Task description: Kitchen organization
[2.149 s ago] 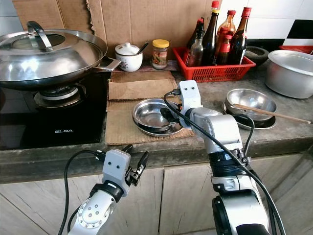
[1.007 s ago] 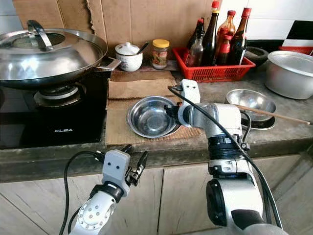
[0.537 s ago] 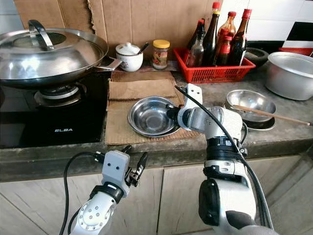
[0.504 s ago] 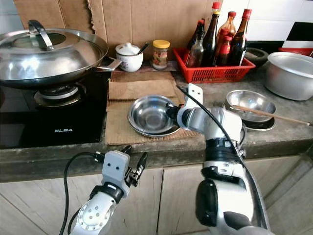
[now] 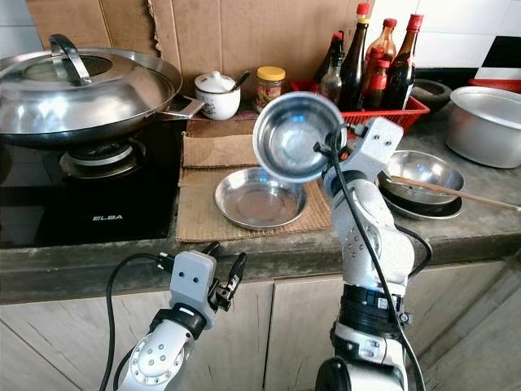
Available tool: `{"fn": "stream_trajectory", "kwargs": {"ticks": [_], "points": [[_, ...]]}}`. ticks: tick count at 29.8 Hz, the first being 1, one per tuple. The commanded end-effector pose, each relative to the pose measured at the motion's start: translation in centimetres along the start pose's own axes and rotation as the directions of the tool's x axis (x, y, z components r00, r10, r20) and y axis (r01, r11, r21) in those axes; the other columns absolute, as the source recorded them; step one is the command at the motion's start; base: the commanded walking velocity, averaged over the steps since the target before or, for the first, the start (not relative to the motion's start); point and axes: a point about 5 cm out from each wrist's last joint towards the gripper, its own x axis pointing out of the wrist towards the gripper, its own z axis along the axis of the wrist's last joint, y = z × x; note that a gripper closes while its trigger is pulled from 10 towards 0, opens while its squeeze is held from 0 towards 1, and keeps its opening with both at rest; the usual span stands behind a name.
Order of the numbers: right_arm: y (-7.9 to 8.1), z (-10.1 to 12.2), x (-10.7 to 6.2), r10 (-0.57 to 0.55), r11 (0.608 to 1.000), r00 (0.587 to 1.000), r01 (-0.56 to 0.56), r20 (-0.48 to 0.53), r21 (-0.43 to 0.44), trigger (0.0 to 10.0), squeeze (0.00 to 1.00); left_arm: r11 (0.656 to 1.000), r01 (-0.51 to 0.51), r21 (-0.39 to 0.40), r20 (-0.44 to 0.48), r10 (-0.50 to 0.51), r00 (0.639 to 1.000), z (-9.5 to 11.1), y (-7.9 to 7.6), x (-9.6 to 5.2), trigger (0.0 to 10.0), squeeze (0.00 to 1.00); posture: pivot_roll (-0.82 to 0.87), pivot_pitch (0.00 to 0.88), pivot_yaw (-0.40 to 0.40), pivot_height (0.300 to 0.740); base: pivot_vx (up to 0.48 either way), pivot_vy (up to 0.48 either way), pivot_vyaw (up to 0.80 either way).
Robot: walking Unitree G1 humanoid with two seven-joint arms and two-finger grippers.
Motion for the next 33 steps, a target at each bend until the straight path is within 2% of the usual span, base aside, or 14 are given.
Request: {"fn": "stream_trajectory", "kwargs": {"ticks": [1,2,3,5,6,7,8,10,11,12,13,17,26,33], "points": [[0.4,0.8,-0.9,-0.005,0.997,0.996,0.012,0.092,-0.077,0.0,0.00,1.000,0.014,-0.004,0.004,-0.014,1.000,0.3,-0.2,0.2,10.0,0.00,0.01,0.000,-0.074,0.740,0.000,0.000,0.00],[0.4,0.8,-1.2,0.000,0.993,0.994,0.013,0.111,-0.113,0.0,0.00,1.000,0.016,-0.003,0.005,-0.016,1.000,0.3,-0.2,0.2,10.0,0.00,0.01,0.000,-0.074,0.740,0.000,0.000,0.00],[0.4,0.8,-1.2,0.000,0.993,0.994,0.013,0.111,-0.113,0.0,0.00,1.000,0.016,-0.003,0.005,-0.016,1.000,0.3,-0.2,0.2,10.0,0.00,0.01,0.000,-0.074,0.740,0.000,0.000,0.00],[0.2,0.4,-2.2,0.024,0.979,0.992,0.002,0.127,-0.205,0.0,0.00,1.000,0.017,-0.002,0.007,-0.017,1.000,0.4,-0.2,0.2,10.0,0.00,0.01,0.000,-0.074,0.740,0.000,0.000,0.00],[0.2,0.4,-2.2,0.024,0.979,0.992,0.002,0.127,-0.205,0.0,0.00,1.000,0.017,-0.002,0.007,-0.017,1.000,0.4,-0.2,0.2,10.0,0.00,0.01,0.000,-0.074,0.740,0.000,0.000,0.00],[0.0,-0.4,-3.3,0.050,0.963,0.990,-0.014,0.128,-0.268,0.0,0.00,1.000,0.016,-0.001,0.011,-0.016,1.000,0.5,-0.2,0.2,10.0,0.00,0.01,0.000,-0.073,0.740,0.000,0.000,0.00],[0.0,-0.4,-3.3,0.050,0.963,0.990,-0.014,0.128,-0.268,0.0,0.00,1.000,0.016,-0.001,0.011,-0.016,1.000,0.5,-0.2,0.2,10.0,0.00,0.01,0.000,-0.073,0.740,0.000,0.000,0.00],[-0.4,-0.9,-4.2,0.052,0.955,0.989,-0.009,0.136,-0.297,3.2,0.00,1.000,0.018,0.001,0.019,-0.018,1.000,0.6,-0.2,0.2,10.0,0.00,0.01,0.000,-0.068,0.740,0.000,0.000,0.00],[-0.4,-0.9,-4.2,0.052,0.955,0.989,-0.009,0.136,-0.297,3.2,0.00,1.000,0.018,0.001,0.019,-0.018,1.000,0.6,-0.2,0.2,10.0,0.00,0.01,0.000,-0.068,0.740,0.000,0.000,0.00],[-0.6,-1.0,-4.5,0.050,0.953,0.989,-0.004,0.141,-0.304,7.4,0.00,1.000,0.019,0.000,0.022,-0.019,1.000,0.6,-0.1,0.1,10.0,0.00,0.00,0.000,-0.065,0.740,0.000,0.000,0.00],[-0.8,-1.1,-4.8,0.049,0.952,0.988,-0.003,0.143,-0.306,10.0,0.00,1.000,0.022,0.001,0.024,-0.022,0.999,0.7,-0.2,0.1,10.0,0.00,0.00,0.000,-0.063,0.740,0.000,0.000,0.00],[-1.3,-1.1,-5.1,0.046,0.961,0.987,-0.001,0.154,-0.277,10.0,0.00,0.999,0.032,0.004,0.037,-0.032,0.999,0.8,-0.3,0.1,10.0,0.00,0.00,0.000,-0.061,0.740,0.000,0.000,0.00],[-1.1,-1.8,-5.3,0.060,0.966,0.990,-0.024,0.131,-0.257,10.0,0.00,1.000,0.026,0.017,0.034,-0.026,0.999,0.6,-0.1,0.2,10.0,0.00,0.01,0.000,-0.063,0.740,0.000,0.000,0.00],[-1.0,-2.3,-5.6,0.065,0.968,0.991,-0.034,0.117,-0.250,10.0,0.00,0.999,0.032,0.020,0.033,-0.033,0.999,0.6,-0.1,0.2,10.0,0.00,0.01,0.000,-0.063,0.740,-0.289,0.000,0.00]]}}
